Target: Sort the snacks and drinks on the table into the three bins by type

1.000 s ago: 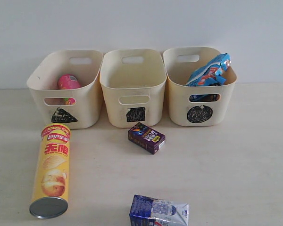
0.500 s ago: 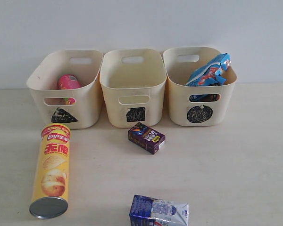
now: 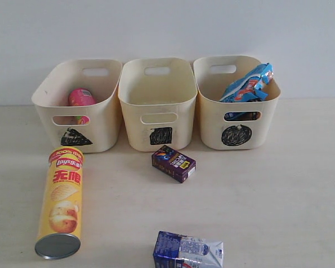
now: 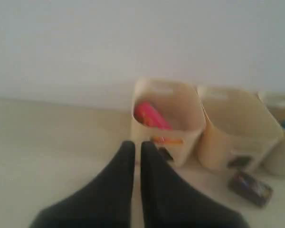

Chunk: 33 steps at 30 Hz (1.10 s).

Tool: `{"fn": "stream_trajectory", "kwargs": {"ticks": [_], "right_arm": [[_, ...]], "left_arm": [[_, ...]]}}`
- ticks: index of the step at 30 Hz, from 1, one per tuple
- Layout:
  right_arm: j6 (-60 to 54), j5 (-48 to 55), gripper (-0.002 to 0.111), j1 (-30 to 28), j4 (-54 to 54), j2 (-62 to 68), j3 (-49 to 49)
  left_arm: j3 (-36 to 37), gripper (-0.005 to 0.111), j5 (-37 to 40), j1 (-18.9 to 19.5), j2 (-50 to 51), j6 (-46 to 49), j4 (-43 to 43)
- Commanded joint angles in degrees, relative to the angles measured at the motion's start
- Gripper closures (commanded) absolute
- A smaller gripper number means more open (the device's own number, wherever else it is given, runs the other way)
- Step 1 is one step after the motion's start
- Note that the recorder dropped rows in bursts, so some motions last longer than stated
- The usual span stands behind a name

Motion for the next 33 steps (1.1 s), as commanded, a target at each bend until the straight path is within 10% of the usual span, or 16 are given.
{"fn": "stream_trajectory", "kwargs": {"ticks": [1, 13, 22, 33], "right_arm": [[0.7, -1.3, 0.108, 0.1, 0.1, -0.4, 0.3], [1.7, -0.8, 0.108, 0.1, 0.1, -0.4, 0.3], [1.8, 0.3, 0.108, 0.1, 0.1, -0.4, 0.3], [1.1, 0.3, 0.108, 0.1, 0.1, -0.4, 0.3]], "left_arm": [[-4.9, 0.102, 14.6, -2.9, 10.5, 7.7, -6.6], [-5.5, 0.100, 14.8, -14.0, 26.5, 12.6, -14.5], [-5.5, 0.028, 9.0, -14.0, 39.1, 9.3, -14.6], [-8.3, 0.027, 5.5, -14.0, 56.1, -8.8, -3.9]]}}
